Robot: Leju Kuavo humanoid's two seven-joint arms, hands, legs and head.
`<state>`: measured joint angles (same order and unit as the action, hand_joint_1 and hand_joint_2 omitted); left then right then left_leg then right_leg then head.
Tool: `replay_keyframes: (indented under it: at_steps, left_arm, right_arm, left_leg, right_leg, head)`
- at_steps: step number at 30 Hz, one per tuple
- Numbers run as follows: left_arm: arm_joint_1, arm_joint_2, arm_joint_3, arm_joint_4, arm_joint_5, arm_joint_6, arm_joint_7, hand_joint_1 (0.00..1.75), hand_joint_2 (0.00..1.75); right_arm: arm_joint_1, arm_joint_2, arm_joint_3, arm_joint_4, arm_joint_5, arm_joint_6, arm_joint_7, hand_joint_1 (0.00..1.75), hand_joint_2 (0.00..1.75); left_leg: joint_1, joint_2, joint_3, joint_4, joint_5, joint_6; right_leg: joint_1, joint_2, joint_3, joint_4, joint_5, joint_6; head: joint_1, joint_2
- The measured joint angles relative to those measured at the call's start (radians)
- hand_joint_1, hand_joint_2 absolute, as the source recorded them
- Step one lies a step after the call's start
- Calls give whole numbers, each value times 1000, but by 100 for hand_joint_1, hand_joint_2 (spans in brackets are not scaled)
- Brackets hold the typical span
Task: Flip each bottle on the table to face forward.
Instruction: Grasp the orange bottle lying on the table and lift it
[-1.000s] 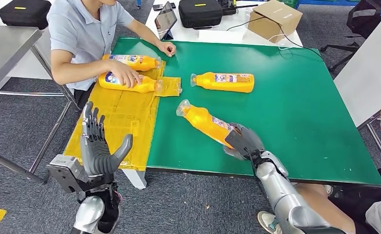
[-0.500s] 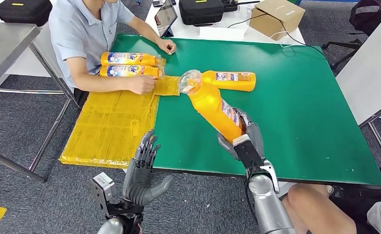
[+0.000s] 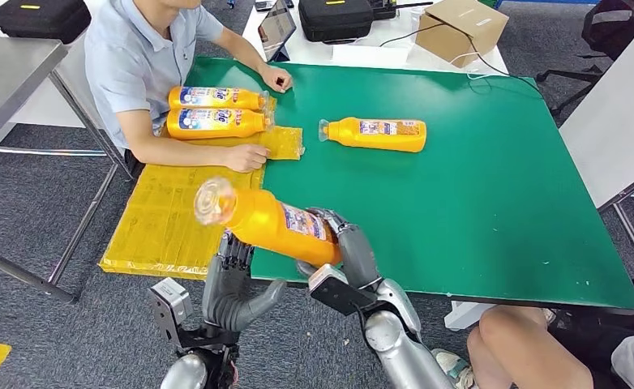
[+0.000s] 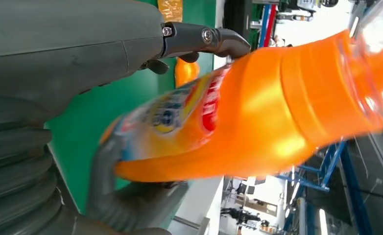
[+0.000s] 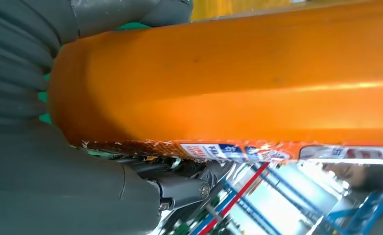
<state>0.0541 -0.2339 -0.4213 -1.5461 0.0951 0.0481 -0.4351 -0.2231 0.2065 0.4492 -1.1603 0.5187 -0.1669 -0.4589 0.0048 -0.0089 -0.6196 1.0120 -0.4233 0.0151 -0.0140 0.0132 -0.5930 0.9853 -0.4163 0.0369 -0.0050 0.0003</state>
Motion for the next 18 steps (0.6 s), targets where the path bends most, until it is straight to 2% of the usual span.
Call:
replay_keyframes:
  at_steps: [11,12,15,16,17,18]
  left_arm:
    - [-38,-12,14,5,63,6,32,0,175]
    - [-40,-12,14,6,63,7,32,11,175]
    - [-44,-12,14,8,61,15,29,142,175]
    - [-45,-12,14,9,58,18,28,175,175]
    - [-46,-12,14,10,55,22,27,175,175]
    - [-47,-12,14,11,51,25,26,175,175]
  right_arm:
    - [-6,17,100,15,-13,-12,-15,175,175]
    - [-7,18,105,15,-18,-9,-14,175,175]
    - [-11,18,117,16,-30,-2,-12,174,175]
    - [-12,17,120,16,-32,-1,-11,165,175]
    - [-13,17,123,17,-34,0,-10,141,175]
    - [-14,17,125,19,-36,1,-8,97,175]
  left_leg:
    - [0,0,0,0,0,0]
    - [0,0,0,0,0,0]
    - [0,0,0,0,0,0]
    - [0,0,0,0,0,0]
    - [0,0,0,0,0,0]
    - [0,0,0,0,0,0]
  right_leg:
    - [0,0,0,0,0,0]
    - [0,0,0,0,0,0]
    - [0,0,0,0,0,0]
    - [0,0,0,0,0,0]
    - [0,0,0,0,0,0]
    - [0,0,0,0,0,0]
  head:
    - [0,0]
    - [0,0]
    - [0,0]
    - [0,0]
    - [0,0]
    - [0,0]
